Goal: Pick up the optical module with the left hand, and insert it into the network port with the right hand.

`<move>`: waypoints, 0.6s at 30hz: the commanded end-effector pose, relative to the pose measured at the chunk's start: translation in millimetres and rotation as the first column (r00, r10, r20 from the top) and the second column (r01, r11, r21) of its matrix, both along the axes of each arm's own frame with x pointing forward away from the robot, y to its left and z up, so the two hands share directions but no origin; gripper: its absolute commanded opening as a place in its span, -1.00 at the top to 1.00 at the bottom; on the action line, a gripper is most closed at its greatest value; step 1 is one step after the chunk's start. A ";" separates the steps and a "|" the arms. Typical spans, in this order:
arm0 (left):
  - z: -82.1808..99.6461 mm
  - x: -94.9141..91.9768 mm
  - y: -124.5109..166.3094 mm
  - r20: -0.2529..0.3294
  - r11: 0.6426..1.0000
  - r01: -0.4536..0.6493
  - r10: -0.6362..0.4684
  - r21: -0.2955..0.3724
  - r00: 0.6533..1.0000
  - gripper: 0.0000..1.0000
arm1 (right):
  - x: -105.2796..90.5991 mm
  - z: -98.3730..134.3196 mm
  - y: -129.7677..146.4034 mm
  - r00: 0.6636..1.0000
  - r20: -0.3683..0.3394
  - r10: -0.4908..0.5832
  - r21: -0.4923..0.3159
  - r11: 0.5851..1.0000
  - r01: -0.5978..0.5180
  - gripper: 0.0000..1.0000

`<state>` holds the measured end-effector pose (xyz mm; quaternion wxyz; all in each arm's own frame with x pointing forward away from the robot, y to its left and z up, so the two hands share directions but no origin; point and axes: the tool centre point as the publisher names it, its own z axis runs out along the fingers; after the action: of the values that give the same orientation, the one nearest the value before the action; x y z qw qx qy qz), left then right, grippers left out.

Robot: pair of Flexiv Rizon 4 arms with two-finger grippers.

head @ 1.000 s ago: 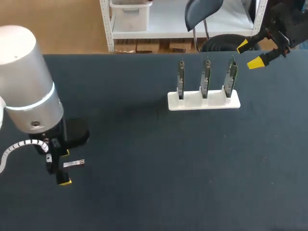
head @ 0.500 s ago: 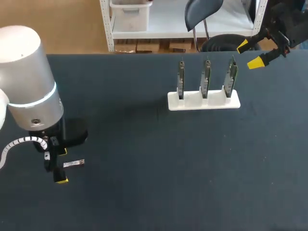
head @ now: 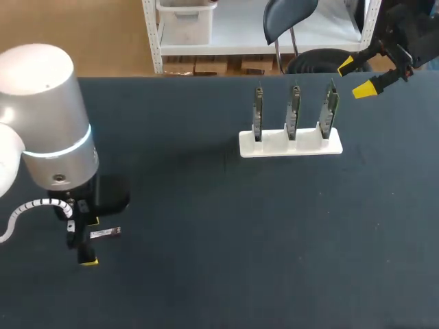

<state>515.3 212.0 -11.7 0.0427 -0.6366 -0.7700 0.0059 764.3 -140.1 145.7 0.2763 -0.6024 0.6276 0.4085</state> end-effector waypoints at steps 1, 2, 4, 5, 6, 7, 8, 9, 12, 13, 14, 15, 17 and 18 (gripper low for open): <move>-4.0 2.5 1.7 -0.005 1.000 -0.005 0.005 0.000 1.000 -1.00 | 3.6 -0.5 -0.1 1.000 -0.004 0.006 0.002 1.000 -0.006 -1.00; -4.7 2.5 2.1 -0.004 1.000 -0.007 0.007 0.001 1.000 -1.00 | 3.6 -0.5 -0.1 1.000 -0.004 0.006 0.002 1.000 -0.006 -1.00; -5.6 2.5 2.4 -0.004 1.000 -0.009 0.009 0.001 1.000 -1.00 | 3.6 -0.5 -0.1 1.000 -0.004 0.006 0.002 1.000 -0.006 -1.00; -6.2 2.6 2.5 -0.003 1.000 -0.010 0.010 0.000 1.000 -1.00 | 3.6 -0.5 -0.1 1.000 -0.004 0.006 0.002 1.000 -0.006 -1.00; -7.0 2.7 2.7 -0.002 1.000 -0.010 0.010 0.001 1.000 -1.00 | 3.6 -0.5 -0.1 1.000 -0.004 0.006 0.002 1.000 -0.006 -1.00; -7.7 2.7 2.8 -0.002 1.000 -0.010 0.010 0.001 1.000 -1.00 | 3.6 -0.5 -0.1 1.000 -0.004 0.006 0.002 1.000 -0.006 -1.00; -8.5 2.6 2.9 -0.003 1.000 -0.010 0.010 0.001 1.000 -1.00 | 3.6 -0.5 -0.1 1.000 -0.004 0.006 0.002 1.000 -0.006 -1.00; -9.2 2.5 2.8 -0.004 1.000 -0.008 0.008 -0.001 1.000 -0.49 | 3.6 -0.5 -0.1 1.000 -0.004 0.006 0.002 1.000 -0.006 -1.00; -11.9 2.1 3.3 -0.009 1.000 -0.003 0.004 0.002 1.000 0.84 | 3.6 -0.5 -0.1 1.000 -0.004 0.006 0.002 1.000 -0.006 -1.00; -12.6 2.1 3.3 -0.010 1.000 -0.003 0.003 0.003 1.000 1.00 | 3.6 -0.5 -0.1 1.000 -0.004 0.006 0.002 1.000 -0.006 -1.00; -13.1 2.3 3.3 -0.011 1.000 0.000 0.000 0.004 1.000 1.00 | 3.6 -0.5 -0.1 1.000 -0.004 0.006 0.002 1.000 -0.006 -1.00; -13.4 2.5 3.1 -0.013 1.000 0.005 -0.005 0.007 1.000 1.00 | 3.6 -0.5 -0.1 1.000 -0.004 0.006 0.002 1.000 -0.006 -1.00; -13.8 2.8 2.9 -0.013 1.000 0.008 -0.007 0.009 1.000 1.00 | 3.6 -0.5 -0.1 1.000 -0.004 0.006 0.002 1.000 -0.006 -1.00; -14.1 3.1 2.7 -0.012 1.000 0.009 -0.009 0.010 1.000 1.00 | 3.6 -0.5 -0.1 1.000 -0.004 0.006 0.002 1.000 -0.006 -1.00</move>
<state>516.9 215.7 -18.5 0.0464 -0.6386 -0.7682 0.0051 764.3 -140.1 145.7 0.2763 -0.6024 0.6276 0.4085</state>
